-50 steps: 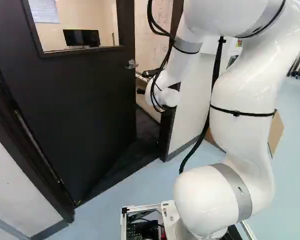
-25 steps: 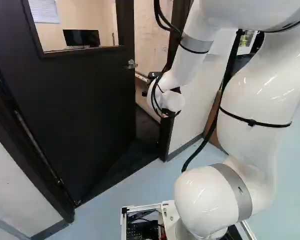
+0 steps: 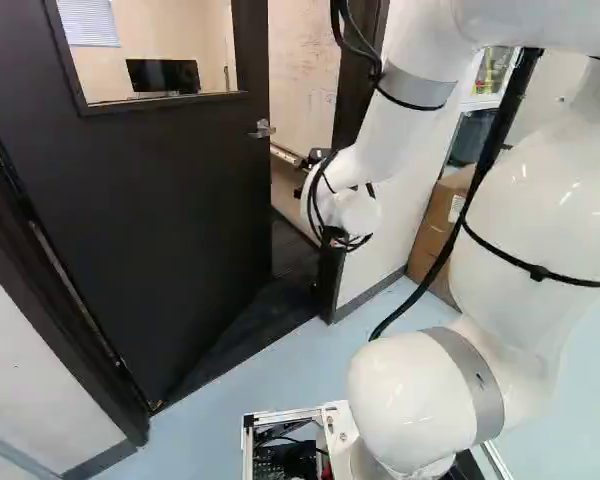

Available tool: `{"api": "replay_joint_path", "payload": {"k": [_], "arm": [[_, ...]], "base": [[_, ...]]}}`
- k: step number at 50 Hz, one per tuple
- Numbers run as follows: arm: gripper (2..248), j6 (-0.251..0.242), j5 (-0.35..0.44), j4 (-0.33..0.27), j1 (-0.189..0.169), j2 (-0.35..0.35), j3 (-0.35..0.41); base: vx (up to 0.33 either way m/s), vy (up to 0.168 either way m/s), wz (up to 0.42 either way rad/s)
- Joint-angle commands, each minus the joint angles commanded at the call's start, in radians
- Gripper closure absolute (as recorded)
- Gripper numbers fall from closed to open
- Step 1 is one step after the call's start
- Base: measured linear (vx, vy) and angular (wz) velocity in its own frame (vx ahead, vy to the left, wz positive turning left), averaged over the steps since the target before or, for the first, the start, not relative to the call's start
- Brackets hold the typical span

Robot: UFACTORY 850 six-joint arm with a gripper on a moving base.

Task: Open the door and move inside

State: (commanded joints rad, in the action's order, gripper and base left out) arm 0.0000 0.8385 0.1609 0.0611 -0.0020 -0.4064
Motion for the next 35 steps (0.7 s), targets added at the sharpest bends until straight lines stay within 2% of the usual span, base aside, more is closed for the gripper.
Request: {"api": "replay_joint_path", "payload": {"k": [35], "arm": [[3, 0.0, 0.0, 0.0, -0.055, 0.165, 0.16]], "base": [[0.0, 0.0, 0.0]]}}
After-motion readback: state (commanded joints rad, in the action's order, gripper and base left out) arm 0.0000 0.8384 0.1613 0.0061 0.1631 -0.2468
